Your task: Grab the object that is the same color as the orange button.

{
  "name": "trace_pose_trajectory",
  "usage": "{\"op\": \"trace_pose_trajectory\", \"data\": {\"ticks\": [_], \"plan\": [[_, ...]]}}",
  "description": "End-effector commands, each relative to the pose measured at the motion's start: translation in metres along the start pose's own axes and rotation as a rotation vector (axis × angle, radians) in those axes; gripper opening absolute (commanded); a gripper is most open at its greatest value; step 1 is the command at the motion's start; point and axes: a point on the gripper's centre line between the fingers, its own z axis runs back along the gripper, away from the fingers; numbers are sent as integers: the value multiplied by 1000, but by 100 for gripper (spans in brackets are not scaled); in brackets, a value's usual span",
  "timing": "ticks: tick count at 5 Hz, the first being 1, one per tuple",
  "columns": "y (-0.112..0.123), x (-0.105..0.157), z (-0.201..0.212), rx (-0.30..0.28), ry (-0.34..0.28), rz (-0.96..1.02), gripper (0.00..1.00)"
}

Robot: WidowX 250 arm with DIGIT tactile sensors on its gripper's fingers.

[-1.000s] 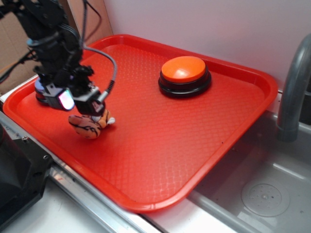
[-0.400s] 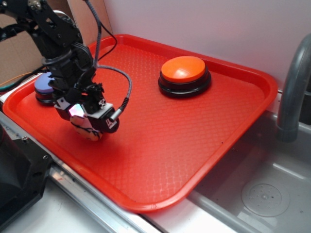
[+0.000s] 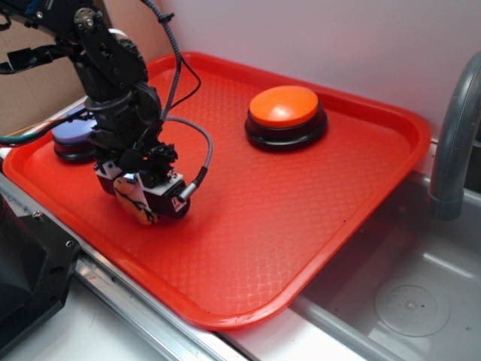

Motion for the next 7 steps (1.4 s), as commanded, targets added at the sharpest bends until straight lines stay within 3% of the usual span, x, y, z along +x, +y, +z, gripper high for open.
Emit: {"op": "trace_pose_trajectory", "data": {"ticks": [1,2,3,4,5,7], "plan": [[-9,-19,71,-15,-84,-51,0],[-4,-29,121,-32,-116,-94,0],[17,-27,167,7,-171,-37,0],[27,-8,181,0,-272,-39,0],[28,3,173,32,-249,-62,0],[24,1,153,65,-192,-75,0]]}}
